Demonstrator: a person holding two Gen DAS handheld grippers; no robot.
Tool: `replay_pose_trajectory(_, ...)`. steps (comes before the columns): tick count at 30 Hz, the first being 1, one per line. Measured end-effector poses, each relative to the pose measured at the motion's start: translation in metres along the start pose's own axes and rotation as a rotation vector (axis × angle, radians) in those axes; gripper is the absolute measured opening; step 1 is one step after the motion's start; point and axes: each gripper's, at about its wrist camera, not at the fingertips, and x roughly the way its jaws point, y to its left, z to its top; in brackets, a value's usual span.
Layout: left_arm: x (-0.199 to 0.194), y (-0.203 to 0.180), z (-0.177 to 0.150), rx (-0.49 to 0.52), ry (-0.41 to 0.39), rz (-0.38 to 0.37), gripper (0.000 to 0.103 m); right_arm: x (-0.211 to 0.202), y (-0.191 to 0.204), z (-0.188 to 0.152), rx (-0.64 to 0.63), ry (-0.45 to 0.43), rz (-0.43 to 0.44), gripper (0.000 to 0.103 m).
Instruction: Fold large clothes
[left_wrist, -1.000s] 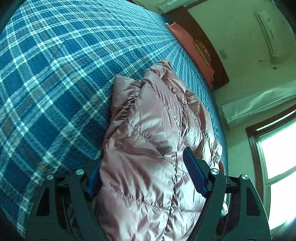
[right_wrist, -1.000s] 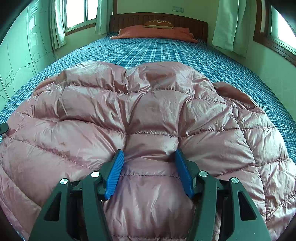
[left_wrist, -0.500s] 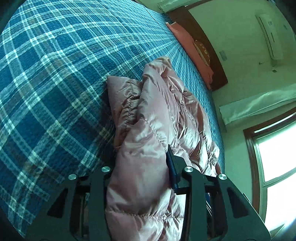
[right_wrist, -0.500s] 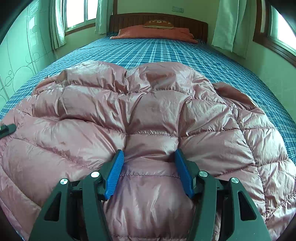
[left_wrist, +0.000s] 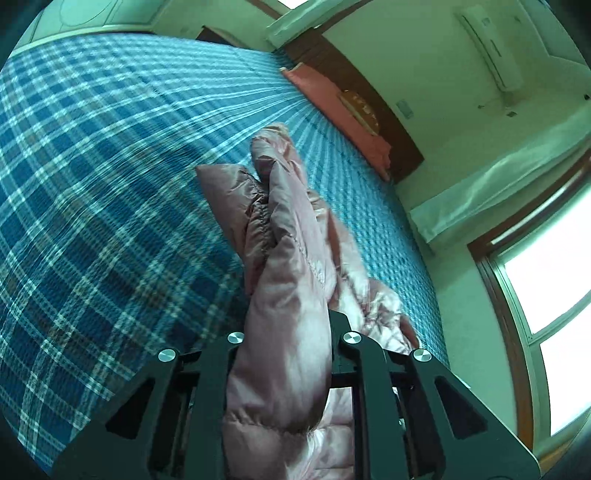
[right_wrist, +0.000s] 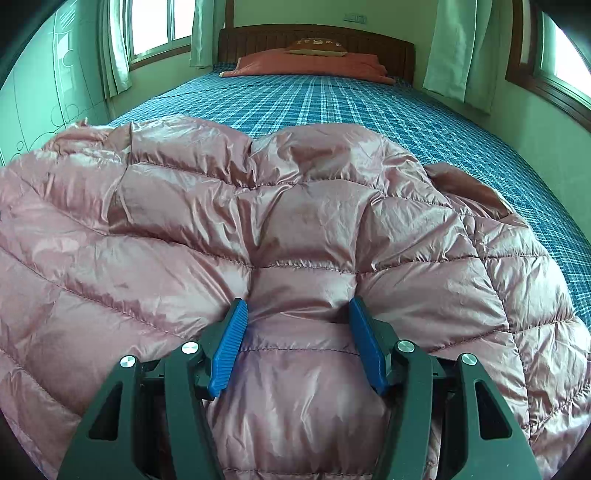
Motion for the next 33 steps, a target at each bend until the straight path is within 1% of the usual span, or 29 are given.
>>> replay_pose_trajectory(3,-0.004,-0.028,-0.003,0.051,0.003,-0.006,0.016,-0.009,-0.007,0.004,0.018,-0.003,0.017,0.057)
replay_pose_trajectory(6,-0.006,-0.060,-0.010,0.119,0.005,-0.005,0.015,-0.027,-0.022,0.008,0.023,-0.033,0.019,0.057)
replay_pose_trajectory(9,-0.005,-0.091,-0.020,0.180,0.011,-0.022,0.015,-0.046,-0.048,0.011,0.038,-0.049,0.021,0.057)
replay_pose_trajectory(14,0.012,-0.145,-0.042,0.276,0.051,-0.047,0.015,-0.075,-0.105,0.008,0.069,-0.083,-0.034,0.057)
replay_pose_trajectory(16,0.023,-0.168,-0.055,0.320,0.070,-0.050,0.015,-0.082,-0.125,0.002,0.090,-0.085,-0.056,0.057)
replay_pose_trajectory(19,0.036,-0.191,-0.073,0.366,0.101,-0.049,0.015,-0.089,-0.164,-0.007,0.131,-0.082,-0.092,0.057)
replay_pose_trajectory(21,0.055,-0.209,-0.090,0.395,0.131,-0.041,0.015,-0.092,-0.183,-0.016,0.149,-0.075,-0.115,0.057)
replay_pose_trajectory(26,0.108,-0.227,-0.133,0.437,0.218,0.015,0.014,-0.095,-0.220,-0.047,0.214,-0.048,-0.151,0.057)
replay_pose_trajectory(30,0.147,-0.223,-0.166,0.435,0.291,0.066,0.014,-0.092,-0.243,-0.065,0.259,-0.017,-0.165,0.057)
replay_pose_trajectory(33,0.165,-0.219,-0.183,0.441,0.314,0.090,0.014,-0.088,-0.257,-0.073,0.290,-0.002,-0.171,0.057)
